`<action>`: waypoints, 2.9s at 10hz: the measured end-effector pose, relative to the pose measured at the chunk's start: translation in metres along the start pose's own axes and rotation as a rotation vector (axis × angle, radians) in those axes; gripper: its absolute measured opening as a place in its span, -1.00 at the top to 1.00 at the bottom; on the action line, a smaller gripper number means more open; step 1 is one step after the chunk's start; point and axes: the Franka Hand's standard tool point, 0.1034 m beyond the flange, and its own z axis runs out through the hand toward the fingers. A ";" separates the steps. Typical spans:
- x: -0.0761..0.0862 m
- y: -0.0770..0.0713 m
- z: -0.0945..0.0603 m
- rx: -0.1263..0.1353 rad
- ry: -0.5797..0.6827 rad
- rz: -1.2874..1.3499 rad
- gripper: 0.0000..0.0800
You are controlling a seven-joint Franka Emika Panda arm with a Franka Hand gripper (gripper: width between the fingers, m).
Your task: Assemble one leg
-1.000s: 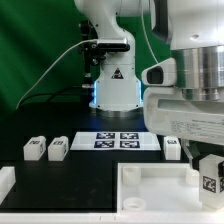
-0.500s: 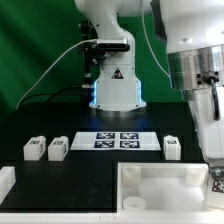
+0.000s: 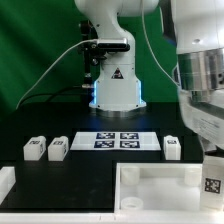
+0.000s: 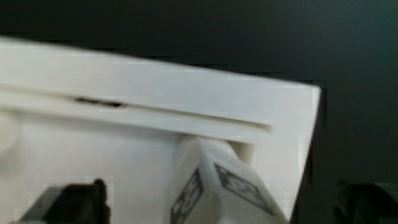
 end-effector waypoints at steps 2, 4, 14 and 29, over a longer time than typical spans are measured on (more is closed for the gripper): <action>0.006 -0.003 -0.002 -0.006 0.007 -0.387 -0.62; 0.007 -0.002 -0.002 -0.011 0.012 -0.569 -0.62; 0.012 -0.007 0.008 -0.069 0.033 -0.557 0.26; 0.001 0.002 0.017 -0.054 0.002 -0.193 -0.61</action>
Offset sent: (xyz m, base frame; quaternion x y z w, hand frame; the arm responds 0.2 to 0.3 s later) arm 0.0000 0.0000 0.0000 0.0000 0.0000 -0.2667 0.9638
